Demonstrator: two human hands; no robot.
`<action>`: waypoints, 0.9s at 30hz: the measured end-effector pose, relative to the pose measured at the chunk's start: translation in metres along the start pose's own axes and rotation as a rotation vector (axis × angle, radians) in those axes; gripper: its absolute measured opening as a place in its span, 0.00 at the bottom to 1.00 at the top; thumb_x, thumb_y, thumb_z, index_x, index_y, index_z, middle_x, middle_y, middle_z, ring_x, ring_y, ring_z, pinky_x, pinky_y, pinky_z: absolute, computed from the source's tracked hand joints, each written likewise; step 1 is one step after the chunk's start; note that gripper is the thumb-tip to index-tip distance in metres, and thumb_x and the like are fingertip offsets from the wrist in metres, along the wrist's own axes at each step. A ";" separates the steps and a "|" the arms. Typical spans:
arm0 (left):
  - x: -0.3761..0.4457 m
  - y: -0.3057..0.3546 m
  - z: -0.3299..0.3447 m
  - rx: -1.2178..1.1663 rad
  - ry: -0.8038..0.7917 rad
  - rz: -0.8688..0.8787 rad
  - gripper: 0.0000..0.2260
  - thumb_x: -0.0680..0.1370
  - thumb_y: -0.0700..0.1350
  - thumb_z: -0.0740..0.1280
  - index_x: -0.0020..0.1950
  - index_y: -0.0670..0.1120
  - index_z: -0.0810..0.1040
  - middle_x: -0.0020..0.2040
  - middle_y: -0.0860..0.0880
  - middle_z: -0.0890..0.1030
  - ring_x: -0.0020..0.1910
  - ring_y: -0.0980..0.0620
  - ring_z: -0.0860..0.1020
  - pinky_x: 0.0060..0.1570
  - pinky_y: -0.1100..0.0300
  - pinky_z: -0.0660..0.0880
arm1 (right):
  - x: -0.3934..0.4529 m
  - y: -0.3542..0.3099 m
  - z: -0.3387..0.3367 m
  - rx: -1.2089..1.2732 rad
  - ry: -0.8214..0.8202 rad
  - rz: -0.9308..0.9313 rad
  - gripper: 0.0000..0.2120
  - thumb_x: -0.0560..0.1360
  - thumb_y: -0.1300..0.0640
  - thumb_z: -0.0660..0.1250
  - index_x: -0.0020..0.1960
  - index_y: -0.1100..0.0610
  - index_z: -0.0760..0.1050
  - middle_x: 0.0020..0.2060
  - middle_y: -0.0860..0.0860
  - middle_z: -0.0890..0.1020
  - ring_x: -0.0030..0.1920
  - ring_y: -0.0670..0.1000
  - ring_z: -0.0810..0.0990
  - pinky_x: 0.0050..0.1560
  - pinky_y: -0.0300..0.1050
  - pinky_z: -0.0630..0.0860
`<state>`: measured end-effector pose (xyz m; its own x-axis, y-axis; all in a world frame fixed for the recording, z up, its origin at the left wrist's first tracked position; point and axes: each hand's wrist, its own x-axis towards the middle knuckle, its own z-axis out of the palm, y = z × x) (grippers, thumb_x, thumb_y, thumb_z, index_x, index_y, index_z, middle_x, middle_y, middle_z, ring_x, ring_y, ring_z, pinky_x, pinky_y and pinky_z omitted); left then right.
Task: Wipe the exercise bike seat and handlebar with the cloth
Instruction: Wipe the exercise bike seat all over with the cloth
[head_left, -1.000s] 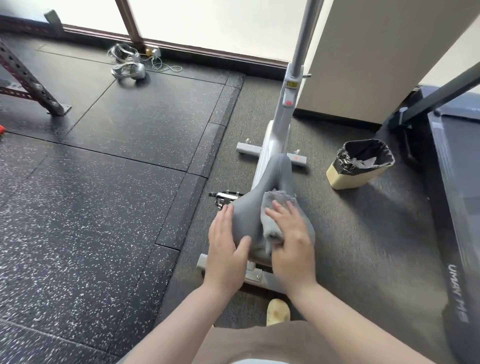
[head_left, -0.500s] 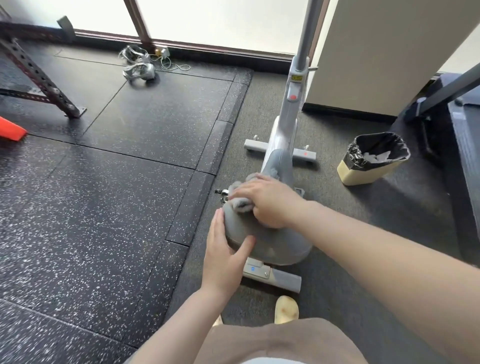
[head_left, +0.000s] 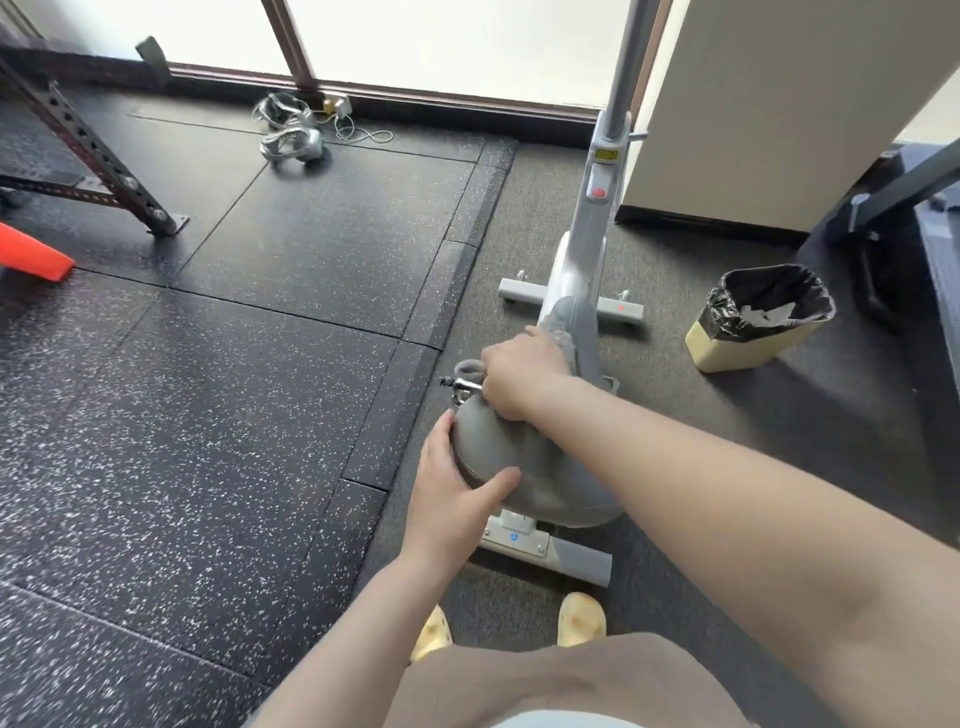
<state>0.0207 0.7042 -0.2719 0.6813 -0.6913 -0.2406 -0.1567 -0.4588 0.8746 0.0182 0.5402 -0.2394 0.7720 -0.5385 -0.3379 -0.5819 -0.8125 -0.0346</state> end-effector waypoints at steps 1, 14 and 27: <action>0.000 0.001 0.000 -0.010 -0.001 0.006 0.41 0.62 0.56 0.74 0.72 0.54 0.62 0.68 0.56 0.69 0.66 0.61 0.67 0.64 0.66 0.63 | -0.012 -0.009 0.007 -0.023 0.086 -0.033 0.13 0.74 0.55 0.58 0.55 0.55 0.75 0.56 0.55 0.81 0.60 0.56 0.74 0.66 0.50 0.59; 0.025 0.006 -0.010 -0.020 -0.090 0.071 0.29 0.69 0.45 0.73 0.69 0.47 0.69 0.67 0.52 0.73 0.65 0.55 0.70 0.67 0.56 0.66 | -0.091 0.024 0.023 0.242 0.387 0.164 0.20 0.73 0.62 0.57 0.63 0.56 0.75 0.66 0.51 0.75 0.72 0.53 0.64 0.73 0.46 0.56; 0.056 0.001 -0.027 -0.068 -0.203 0.073 0.13 0.76 0.41 0.67 0.60 0.50 0.79 0.57 0.50 0.81 0.58 0.52 0.78 0.63 0.47 0.72 | -0.113 -0.038 0.053 0.491 0.512 0.244 0.28 0.68 0.66 0.61 0.68 0.55 0.72 0.68 0.50 0.74 0.72 0.55 0.65 0.73 0.52 0.57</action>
<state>0.0776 0.6805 -0.2735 0.5110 -0.8225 -0.2498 -0.1468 -0.3698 0.9175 -0.0603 0.6433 -0.2498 0.5590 -0.8247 0.0864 -0.7067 -0.5283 -0.4706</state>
